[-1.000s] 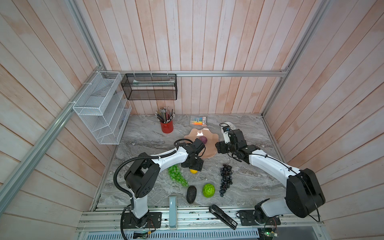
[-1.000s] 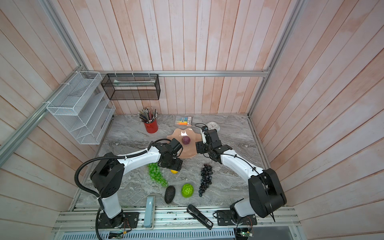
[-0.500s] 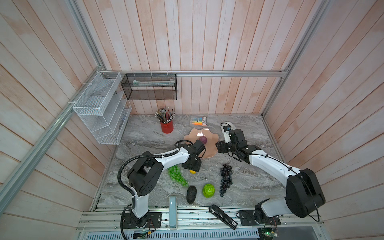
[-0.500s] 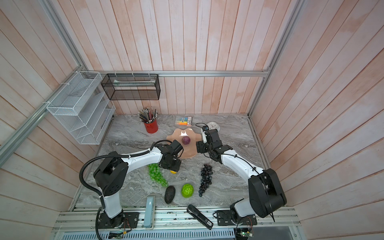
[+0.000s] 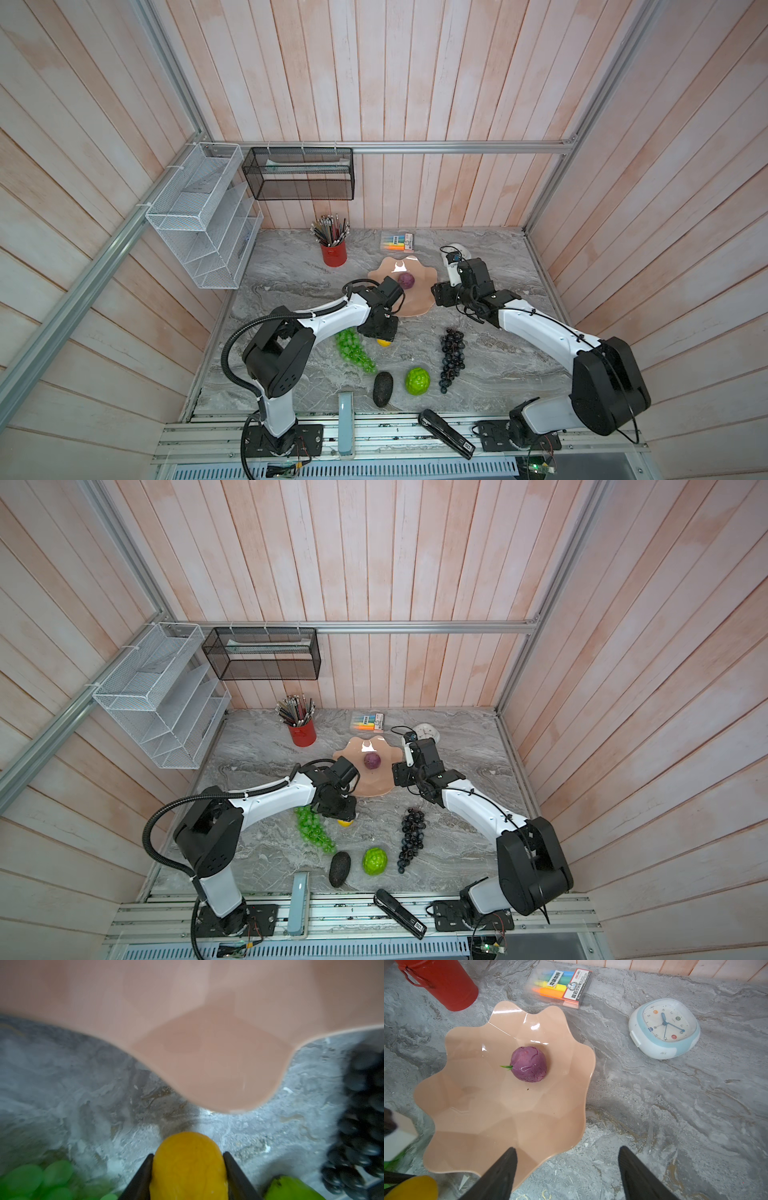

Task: Place and organize the fake fruits in the fruit bowl
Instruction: 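Carry the yellow pear with the left gripper into the bowl beside the purple fruit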

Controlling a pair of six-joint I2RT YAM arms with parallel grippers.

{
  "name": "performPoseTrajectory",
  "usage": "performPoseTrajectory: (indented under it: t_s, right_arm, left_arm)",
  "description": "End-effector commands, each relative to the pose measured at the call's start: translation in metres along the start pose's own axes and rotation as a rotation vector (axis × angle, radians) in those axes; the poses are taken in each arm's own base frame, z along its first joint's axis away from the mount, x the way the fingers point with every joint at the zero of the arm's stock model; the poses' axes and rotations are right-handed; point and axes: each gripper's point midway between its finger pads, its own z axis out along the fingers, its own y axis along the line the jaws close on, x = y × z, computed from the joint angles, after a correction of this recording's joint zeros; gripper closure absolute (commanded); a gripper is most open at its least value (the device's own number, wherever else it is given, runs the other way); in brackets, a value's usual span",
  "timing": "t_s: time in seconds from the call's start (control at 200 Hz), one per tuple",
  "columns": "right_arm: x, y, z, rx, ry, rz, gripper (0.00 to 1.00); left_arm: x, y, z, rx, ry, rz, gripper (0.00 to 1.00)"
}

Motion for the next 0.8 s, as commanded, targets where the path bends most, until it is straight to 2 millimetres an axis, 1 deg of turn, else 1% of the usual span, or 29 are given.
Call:
performPoseTrajectory:
  t_s: [0.0,0.09,0.185,0.23,0.305,0.395,0.4,0.415,0.425,0.455,0.48,0.495,0.58,0.675,0.795]
  right_arm:
    - [-0.005,0.001,-0.008,-0.012,-0.018,0.005,0.22]
    - [-0.009,0.002,-0.010,-0.020,-0.058,0.026,0.22]
    - [-0.018,0.005,-0.013,-0.036,-0.092,0.041,0.22]
    - [-0.023,0.006,-0.015,-0.042,-0.101,0.041,0.22]
    - [-0.028,0.007,-0.017,-0.043,-0.112,0.037,0.22]
    - [-0.024,0.006,-0.016,-0.036,-0.096,0.021,0.22]
    - [-0.023,0.006,-0.016,-0.036,-0.096,0.020,0.22]
    - [-0.023,0.005,-0.016,-0.035,-0.093,0.019,0.22]
    - [-0.022,0.005,-0.016,-0.034,-0.090,0.018,0.22]
    - [-0.020,0.005,-0.015,-0.032,-0.084,0.015,0.22]
    - [-0.018,0.005,-0.015,-0.031,-0.078,0.014,0.22]
    - [-0.016,0.004,-0.015,-0.032,-0.074,0.015,0.22]
    - [-0.014,0.006,-0.018,-0.041,-0.070,0.011,0.22]
    - [-0.014,0.007,-0.023,-0.049,-0.076,0.006,0.22]
    - [-0.012,0.007,-0.026,-0.050,-0.073,-0.011,0.22]
  left_arm:
    - [-0.021,-0.015,-0.043,0.092,-0.091,-0.017,0.69]
    - [-0.050,-0.018,-0.059,0.115,-0.167,-0.025,0.69]
    - [-0.084,-0.010,-0.066,0.087,-0.228,-0.045,0.69]
    - [-0.100,-0.005,-0.066,0.074,-0.255,-0.054,0.69]
    - [-0.121,0.001,-0.063,0.061,-0.288,-0.062,0.69]
    - [-0.145,0.009,-0.058,0.036,-0.324,-0.065,0.69]
    - [-0.145,0.009,-0.055,0.034,-0.320,-0.065,0.69]
    - [-0.151,0.009,-0.057,0.033,-0.333,-0.068,0.69]
    - [-0.152,0.011,-0.053,0.026,-0.327,-0.069,0.69]
    - [-0.160,0.013,-0.052,0.021,-0.339,-0.074,0.69]
    - [-0.164,0.016,-0.047,0.012,-0.340,-0.080,0.69]
    - [-0.168,0.017,-0.048,0.009,-0.348,-0.081,0.69]
    - [-0.182,0.021,-0.037,-0.009,-0.357,-0.096,0.69]
    - [-0.191,0.025,-0.022,-0.023,-0.358,-0.107,0.69]
    - [-0.197,0.032,-0.005,-0.046,-0.350,-0.132,0.69]
